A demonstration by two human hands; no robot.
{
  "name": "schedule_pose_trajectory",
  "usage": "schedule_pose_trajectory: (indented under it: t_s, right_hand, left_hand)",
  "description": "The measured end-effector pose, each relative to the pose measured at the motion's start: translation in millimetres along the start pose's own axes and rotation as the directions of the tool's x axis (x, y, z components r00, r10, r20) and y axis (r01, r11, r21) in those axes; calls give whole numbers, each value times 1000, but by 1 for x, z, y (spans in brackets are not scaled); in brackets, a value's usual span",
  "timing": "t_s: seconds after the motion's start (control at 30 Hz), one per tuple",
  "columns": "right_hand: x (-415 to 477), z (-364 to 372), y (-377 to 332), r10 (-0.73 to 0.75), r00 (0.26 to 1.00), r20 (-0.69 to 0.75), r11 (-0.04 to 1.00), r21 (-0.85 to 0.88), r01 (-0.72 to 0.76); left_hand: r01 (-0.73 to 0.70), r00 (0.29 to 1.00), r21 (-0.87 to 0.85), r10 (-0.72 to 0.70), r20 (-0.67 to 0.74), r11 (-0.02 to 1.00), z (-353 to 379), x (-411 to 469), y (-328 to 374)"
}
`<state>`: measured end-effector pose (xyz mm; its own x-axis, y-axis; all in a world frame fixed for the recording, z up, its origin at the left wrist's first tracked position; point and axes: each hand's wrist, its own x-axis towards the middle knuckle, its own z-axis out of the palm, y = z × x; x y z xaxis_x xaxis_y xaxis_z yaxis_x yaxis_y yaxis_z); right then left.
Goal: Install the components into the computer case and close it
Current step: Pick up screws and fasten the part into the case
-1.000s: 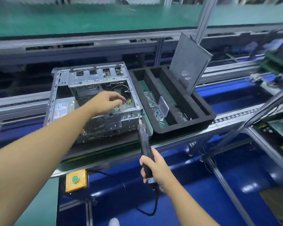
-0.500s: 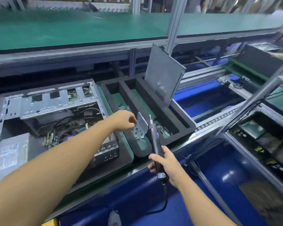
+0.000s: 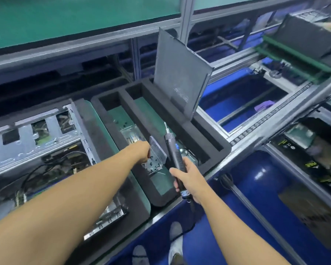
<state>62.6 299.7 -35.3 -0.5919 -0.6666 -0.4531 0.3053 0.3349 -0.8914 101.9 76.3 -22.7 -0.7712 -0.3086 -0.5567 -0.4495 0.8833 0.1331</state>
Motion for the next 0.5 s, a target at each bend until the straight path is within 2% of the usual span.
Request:
schedule_pose_trajectory:
  t_s: [0.33,0.5]
  right_hand:
    - [61,-23,-11,16,999,30,999,47,-17]
    - [77,-30,2,45,998,35,997,68,-48]
  left_hand:
    - [95,987,61,-102,121,994,32,62,1]
    - [81,992,84,-89,90,993,48,71,1]
